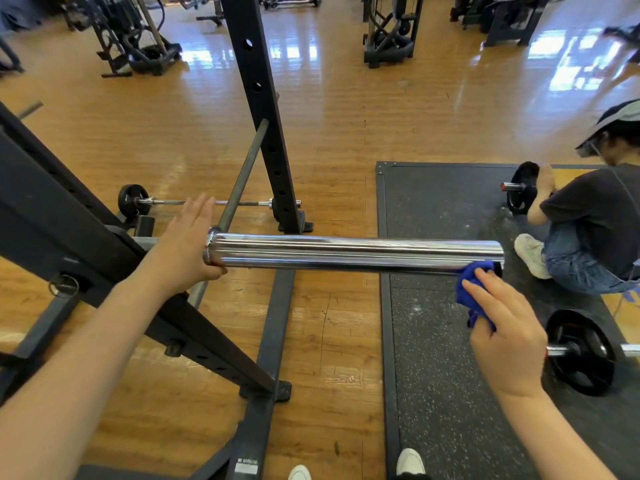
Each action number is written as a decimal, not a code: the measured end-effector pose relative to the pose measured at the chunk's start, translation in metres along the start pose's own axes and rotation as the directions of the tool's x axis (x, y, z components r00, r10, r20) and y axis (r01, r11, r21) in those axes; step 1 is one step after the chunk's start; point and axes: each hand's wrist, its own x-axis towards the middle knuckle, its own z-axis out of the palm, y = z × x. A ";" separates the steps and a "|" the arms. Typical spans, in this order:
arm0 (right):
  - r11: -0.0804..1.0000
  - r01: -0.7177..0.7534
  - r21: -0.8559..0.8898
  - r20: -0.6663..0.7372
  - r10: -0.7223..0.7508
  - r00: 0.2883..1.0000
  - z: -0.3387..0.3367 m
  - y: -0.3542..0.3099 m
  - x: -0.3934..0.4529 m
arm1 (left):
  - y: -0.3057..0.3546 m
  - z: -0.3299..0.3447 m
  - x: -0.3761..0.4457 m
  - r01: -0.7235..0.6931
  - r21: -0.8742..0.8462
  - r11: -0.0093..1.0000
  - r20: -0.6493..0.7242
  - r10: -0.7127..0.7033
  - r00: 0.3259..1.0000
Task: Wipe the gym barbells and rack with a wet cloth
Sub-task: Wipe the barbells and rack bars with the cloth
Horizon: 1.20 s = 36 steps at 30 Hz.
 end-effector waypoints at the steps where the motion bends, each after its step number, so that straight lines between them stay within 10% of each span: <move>1: 1.000 -0.010 0.010 -0.010 0.010 1.000 -0.001 -0.002 0.002 | 0.002 0.003 -0.005 0.006 0.039 0.999 -0.048 -0.004 0.999; 10: 0.999 0.013 0.048 0.034 -0.015 0.999 0.016 -0.002 0.038 | 0.004 0.036 -0.016 -0.112 0.182 0.977 -0.366 0.173 0.914; 24: 0.999 0.011 0.046 -0.013 -0.011 1.000 0.008 -0.007 0.002 | 0.005 -0.002 0.002 -0.166 -0.031 0.986 -0.002 0.166 0.986; 36: 1.000 0.002 0.005 -0.030 -0.002 1.000 0.013 0.002 0.024 | 0.005 0.045 -0.027 -0.075 0.061 0.995 -0.336 0.091 0.937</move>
